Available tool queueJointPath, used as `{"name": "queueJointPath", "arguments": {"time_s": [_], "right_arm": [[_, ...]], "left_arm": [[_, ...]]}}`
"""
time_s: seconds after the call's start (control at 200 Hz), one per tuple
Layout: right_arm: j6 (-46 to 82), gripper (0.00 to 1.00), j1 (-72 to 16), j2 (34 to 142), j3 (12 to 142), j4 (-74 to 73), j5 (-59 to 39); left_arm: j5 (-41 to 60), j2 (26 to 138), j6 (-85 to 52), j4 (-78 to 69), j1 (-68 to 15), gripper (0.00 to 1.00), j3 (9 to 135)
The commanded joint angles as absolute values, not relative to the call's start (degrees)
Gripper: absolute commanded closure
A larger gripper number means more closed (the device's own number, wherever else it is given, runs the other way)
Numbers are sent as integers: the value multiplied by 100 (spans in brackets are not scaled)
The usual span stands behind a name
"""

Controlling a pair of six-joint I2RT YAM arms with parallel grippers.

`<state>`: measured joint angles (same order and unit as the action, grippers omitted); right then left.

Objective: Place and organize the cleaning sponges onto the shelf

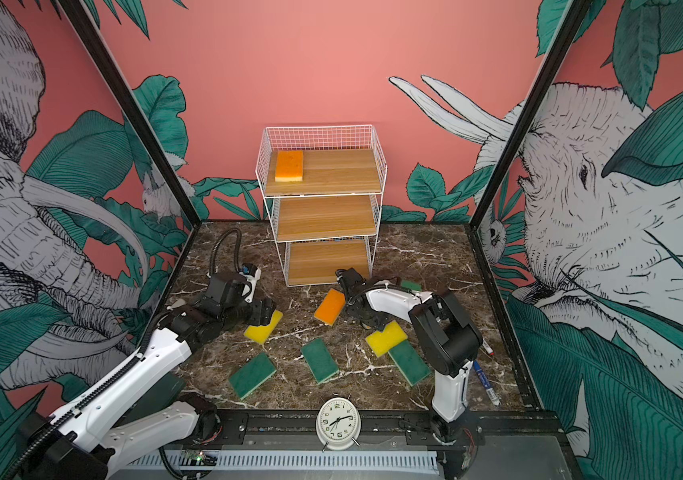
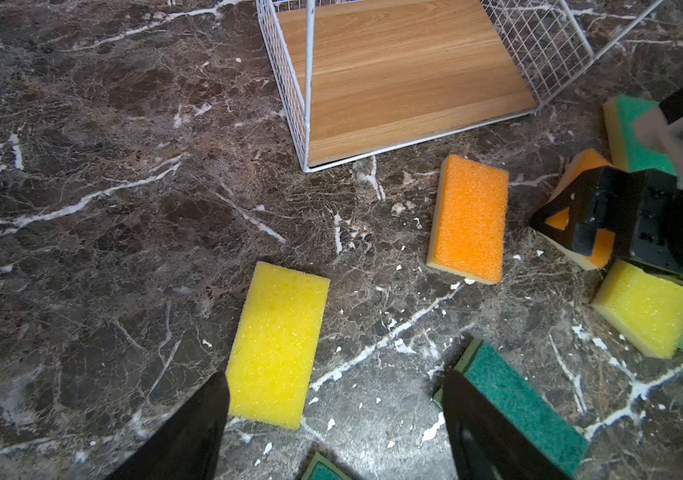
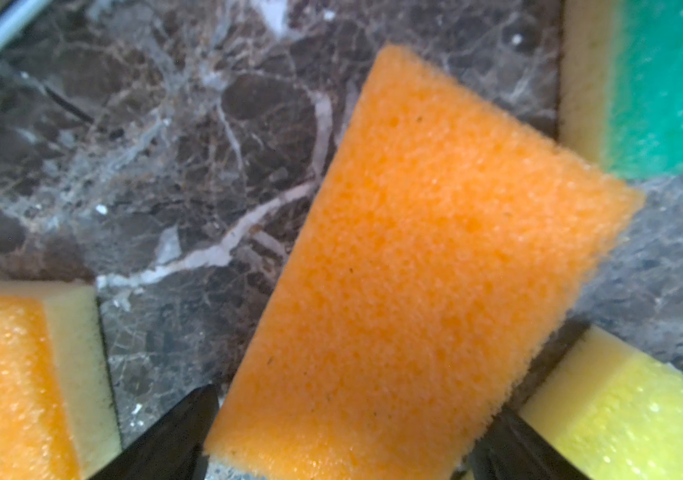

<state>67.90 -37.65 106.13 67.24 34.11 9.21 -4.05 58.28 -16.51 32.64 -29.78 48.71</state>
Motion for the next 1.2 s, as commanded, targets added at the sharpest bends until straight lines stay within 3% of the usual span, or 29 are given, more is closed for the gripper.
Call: {"name": "queueJointPath", "arguments": {"time_s": [0.0, 0.26, 0.865, 1.195], "right_arm": [[7151, 6, -3748, 10533, 6865, 3525, 1002], [7300, 7, -3752, 10746, 6977, 3421, 807], [7217, 19, -3797, 10402, 6488, 3618, 1231], [7441, 12, -3789, 10211, 6565, 3634, 1208]], "left_arm": [[-336, 5903, -1565, 3213, -2931, 18, 4931], [-195, 6084, -1461, 3094, -2901, 18, 4894], [-20, 5945, -1403, 3095, -2865, 18, 4924], [-9, 5925, -1520, 3163, -2865, 19, 4957]]}}
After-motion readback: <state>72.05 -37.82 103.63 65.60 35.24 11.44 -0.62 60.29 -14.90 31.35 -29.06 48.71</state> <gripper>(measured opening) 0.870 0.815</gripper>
